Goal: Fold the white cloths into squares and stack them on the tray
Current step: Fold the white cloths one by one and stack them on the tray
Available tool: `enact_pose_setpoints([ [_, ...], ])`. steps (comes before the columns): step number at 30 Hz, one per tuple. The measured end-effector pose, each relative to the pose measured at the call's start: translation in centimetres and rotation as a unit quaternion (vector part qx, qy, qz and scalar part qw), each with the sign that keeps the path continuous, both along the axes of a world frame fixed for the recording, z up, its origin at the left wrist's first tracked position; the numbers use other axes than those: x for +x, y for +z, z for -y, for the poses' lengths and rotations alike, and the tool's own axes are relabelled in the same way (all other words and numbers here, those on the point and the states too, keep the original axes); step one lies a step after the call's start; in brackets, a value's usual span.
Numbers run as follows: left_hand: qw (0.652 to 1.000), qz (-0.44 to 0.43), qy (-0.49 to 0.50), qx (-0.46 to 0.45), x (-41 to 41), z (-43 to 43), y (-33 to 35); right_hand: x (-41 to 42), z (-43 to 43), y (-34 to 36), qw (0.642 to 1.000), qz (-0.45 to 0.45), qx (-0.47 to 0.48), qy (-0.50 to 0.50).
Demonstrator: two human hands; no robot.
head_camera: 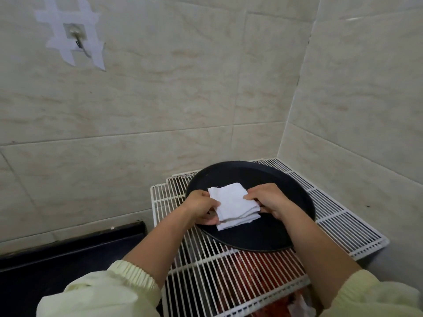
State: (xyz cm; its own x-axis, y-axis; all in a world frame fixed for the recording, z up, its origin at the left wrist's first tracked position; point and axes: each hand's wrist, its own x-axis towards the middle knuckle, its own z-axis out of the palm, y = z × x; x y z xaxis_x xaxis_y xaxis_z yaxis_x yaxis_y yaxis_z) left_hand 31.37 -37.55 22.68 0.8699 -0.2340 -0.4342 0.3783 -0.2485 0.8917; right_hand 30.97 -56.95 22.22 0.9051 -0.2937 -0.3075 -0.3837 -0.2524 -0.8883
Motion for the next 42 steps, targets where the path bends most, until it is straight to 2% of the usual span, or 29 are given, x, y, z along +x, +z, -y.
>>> enact_pose_setpoints([
  [7,0.999,0.030,0.008,0.036,-0.2,0.3,-0.8,-0.2,-0.3,-0.8,0.997,0.026,-0.075,0.005],
  [13,0.985,0.116,0.019,0.123,-0.3,0.0,-1.2,-0.3,-1.1,-0.5,0.968,0.082,-0.237,-0.003],
  [18,0.934,0.279,0.065,0.215,-1.3,-3.3,-0.7,-0.9,-4.6,1.3,0.951,0.161,-0.253,0.077],
  [21,0.913,0.314,0.100,0.241,-2.5,-6.9,-0.3,-1.7,-9.1,1.9,0.940,0.196,-0.240,0.142],
  [28,0.899,0.287,0.183,0.277,-7.8,-20.5,-1.5,-5.3,-23.3,1.2,0.894,0.233,-0.293,0.247],
  [42,0.878,0.165,0.203,0.400,-28.0,-46.9,-12.2,-20.3,-49.5,-10.7,0.840,0.141,-0.304,0.426],
])
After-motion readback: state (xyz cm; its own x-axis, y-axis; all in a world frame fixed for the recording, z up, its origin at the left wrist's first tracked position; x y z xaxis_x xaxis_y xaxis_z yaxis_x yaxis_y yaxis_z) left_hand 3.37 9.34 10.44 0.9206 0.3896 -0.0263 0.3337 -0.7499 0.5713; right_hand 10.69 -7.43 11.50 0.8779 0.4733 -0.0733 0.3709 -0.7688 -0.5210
